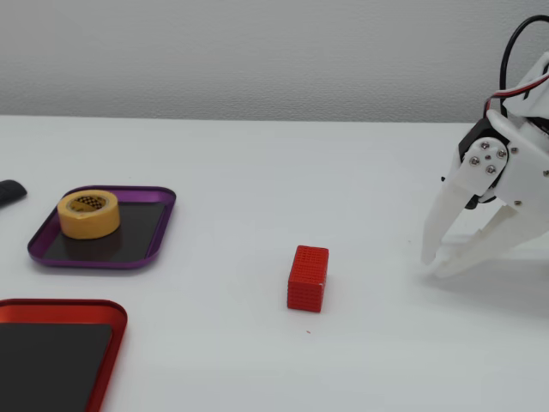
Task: Grasp a tape and put it in the right purple dish.
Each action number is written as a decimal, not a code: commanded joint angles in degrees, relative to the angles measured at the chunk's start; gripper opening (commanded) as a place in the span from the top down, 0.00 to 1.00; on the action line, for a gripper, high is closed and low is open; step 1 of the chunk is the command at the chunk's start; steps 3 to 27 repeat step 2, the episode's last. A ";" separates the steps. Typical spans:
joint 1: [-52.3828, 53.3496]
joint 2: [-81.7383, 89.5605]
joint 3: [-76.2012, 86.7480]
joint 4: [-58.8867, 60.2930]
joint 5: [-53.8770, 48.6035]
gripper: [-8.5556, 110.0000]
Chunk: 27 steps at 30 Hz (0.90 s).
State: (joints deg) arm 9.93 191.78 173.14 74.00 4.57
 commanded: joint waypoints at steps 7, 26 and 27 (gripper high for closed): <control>-0.26 3.96 0.26 -0.18 0.35 0.93; -0.26 3.96 0.26 -0.18 0.35 0.93; -0.26 3.96 0.26 -0.18 0.35 0.93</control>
